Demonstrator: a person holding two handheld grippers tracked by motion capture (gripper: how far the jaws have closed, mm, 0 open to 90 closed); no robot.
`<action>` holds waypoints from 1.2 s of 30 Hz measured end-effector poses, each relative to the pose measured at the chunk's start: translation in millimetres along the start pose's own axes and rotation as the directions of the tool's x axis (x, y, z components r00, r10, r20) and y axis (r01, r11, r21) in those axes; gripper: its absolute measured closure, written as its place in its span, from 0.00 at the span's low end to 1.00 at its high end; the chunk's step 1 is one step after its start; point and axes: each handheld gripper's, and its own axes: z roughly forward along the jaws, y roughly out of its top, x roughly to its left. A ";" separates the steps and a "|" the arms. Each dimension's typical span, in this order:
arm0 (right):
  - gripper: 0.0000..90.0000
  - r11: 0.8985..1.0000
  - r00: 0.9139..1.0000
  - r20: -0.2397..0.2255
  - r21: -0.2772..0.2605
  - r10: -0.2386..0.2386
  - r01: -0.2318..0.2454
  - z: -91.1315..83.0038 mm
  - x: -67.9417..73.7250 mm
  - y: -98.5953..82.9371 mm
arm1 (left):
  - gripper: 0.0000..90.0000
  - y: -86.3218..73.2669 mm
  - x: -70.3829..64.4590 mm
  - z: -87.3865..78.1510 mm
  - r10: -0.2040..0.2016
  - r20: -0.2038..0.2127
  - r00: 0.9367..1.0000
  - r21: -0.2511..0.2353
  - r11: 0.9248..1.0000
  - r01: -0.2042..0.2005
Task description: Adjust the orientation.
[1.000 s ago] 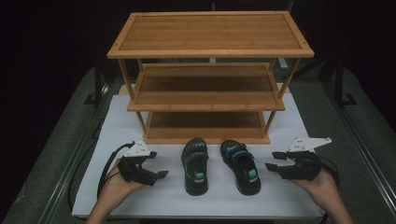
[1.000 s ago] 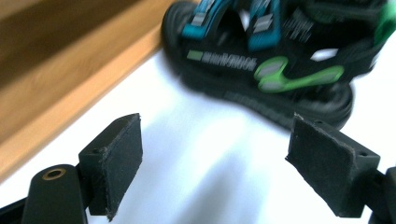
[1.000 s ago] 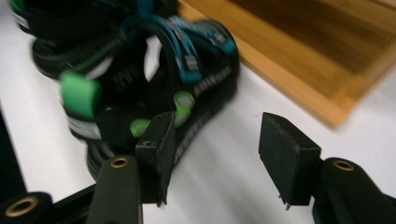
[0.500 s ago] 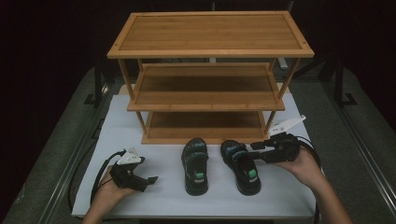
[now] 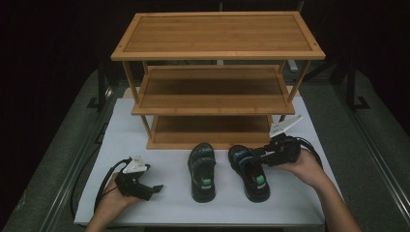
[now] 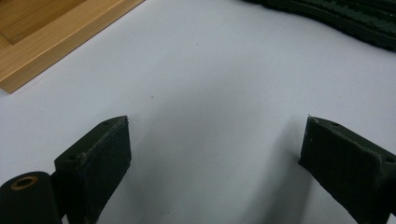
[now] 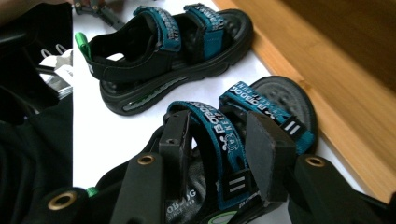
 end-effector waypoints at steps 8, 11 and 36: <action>0.65 0.999 0.998 -0.061 0.031 0.018 -0.016 8.6 -6.0 3.8 | 0.09 -2.2 0.4 -0.1 -0.004 0.005 1.000 -0.015 1.000 0.004; 0.67 0.999 0.998 -0.068 0.041 0.018 -0.016 10.4 -6.1 4.3 | 0.09 -2.2 0.5 -0.1 -0.005 0.006 1.000 -0.016 1.000 0.005; 0.77 1.000 1.000 0.010 -0.017 -0.019 0.019 15.7 15.6 19.6 | 0.09 -2.6 0.1 0.1 -0.007 0.003 1.000 -0.020 1.000 0.007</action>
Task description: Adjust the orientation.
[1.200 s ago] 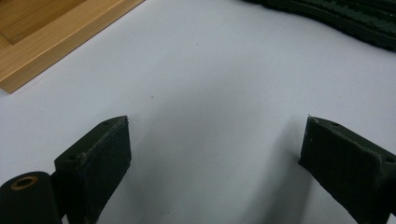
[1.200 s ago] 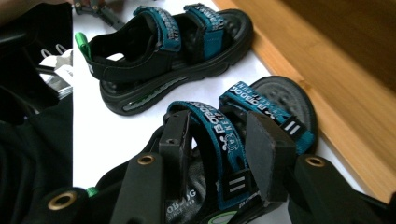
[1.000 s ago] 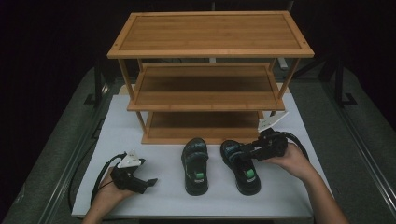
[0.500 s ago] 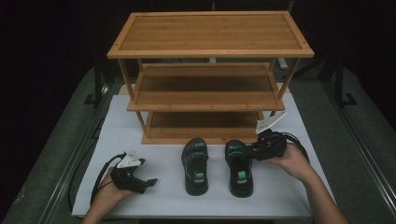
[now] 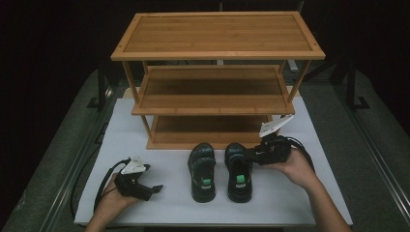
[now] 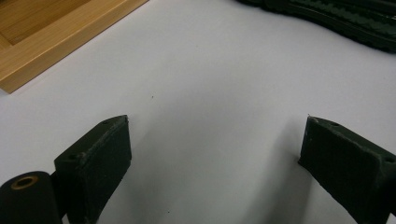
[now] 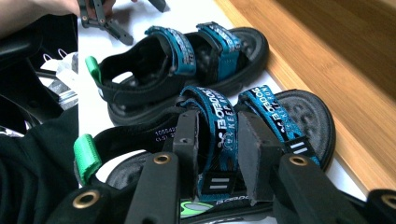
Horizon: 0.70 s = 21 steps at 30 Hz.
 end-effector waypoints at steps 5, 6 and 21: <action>0.77 1.000 1.000 0.000 -0.025 0.001 -0.001 9.0 1.9 7.4 | 0.09 -0.2 -0.2 0.1 0.001 0.000 1.000 0.000 1.000 -0.001; 0.77 0.999 1.000 -0.005 -0.032 -0.004 0.004 13.0 2.8 10.3 | 0.09 -0.2 -0.3 0.1 0.001 -0.001 1.000 0.000 1.000 -0.001; 0.77 0.999 0.999 0.037 -0.026 -0.026 0.027 28.9 1.8 13.5 | 0.09 -0.2 -0.4 0.2 0.002 -0.001 1.000 0.001 1.000 -0.002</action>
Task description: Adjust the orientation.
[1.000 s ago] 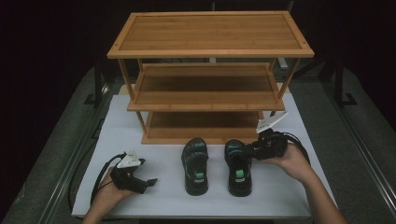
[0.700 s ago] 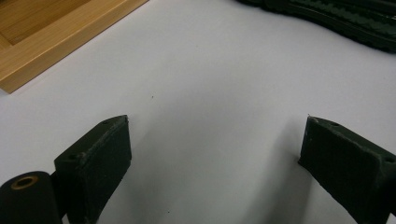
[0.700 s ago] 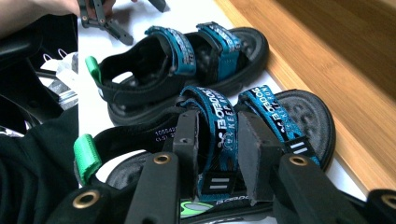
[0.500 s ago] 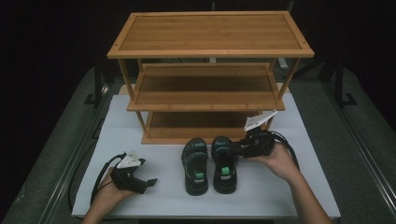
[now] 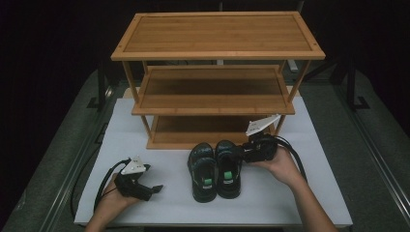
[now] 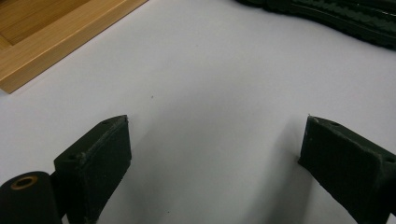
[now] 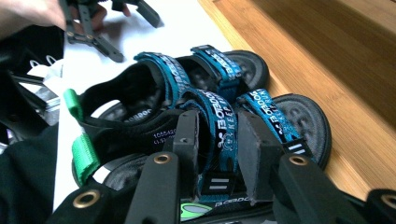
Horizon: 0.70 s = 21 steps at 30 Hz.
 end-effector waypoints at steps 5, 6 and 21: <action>0.74 1.000 1.000 -0.010 0.002 0.002 -0.002 3.8 1.6 -4.8 | 0.09 0.2 0.1 0.0 0.000 -0.001 1.000 0.000 1.000 0.000; 0.72 1.000 1.000 -0.014 0.004 0.006 -0.006 3.3 1.6 -4.9 | 0.09 0.3 0.2 -0.1 0.000 -0.001 1.000 0.000 1.000 0.000; 0.52 0.999 0.997 0.077 -0.043 0.033 -0.029 -20.6 10.4 -16.7 | 0.15 32.8 -10.8 -4.0 -0.001 0.042 0.999 -0.025 1.000 0.002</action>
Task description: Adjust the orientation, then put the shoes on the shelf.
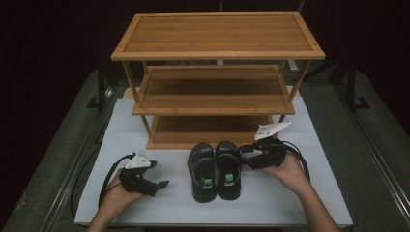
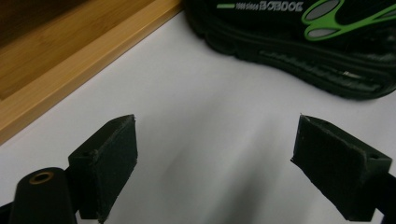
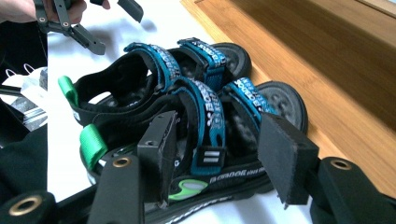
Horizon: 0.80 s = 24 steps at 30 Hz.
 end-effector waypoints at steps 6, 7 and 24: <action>0.52 1.000 1.000 0.017 -0.009 0.007 -0.007 -4.3 6.4 -3.5 | 0.16 19.6 -2.6 -1.3 -0.013 0.030 0.999 -0.028 1.000 0.014; 0.52 1.000 1.000 0.024 -0.011 0.009 -0.009 -5.5 7.9 -5.3 | 0.16 23.3 -3.5 -1.5 -0.008 0.031 0.999 -0.029 1.000 0.009; 0.55 1.000 1.000 0.011 0.009 0.013 -0.013 5.5 10.7 -10.4 | 0.22 77.7 -25.2 22.2 0.069 0.128 0.989 -0.051 0.997 -0.063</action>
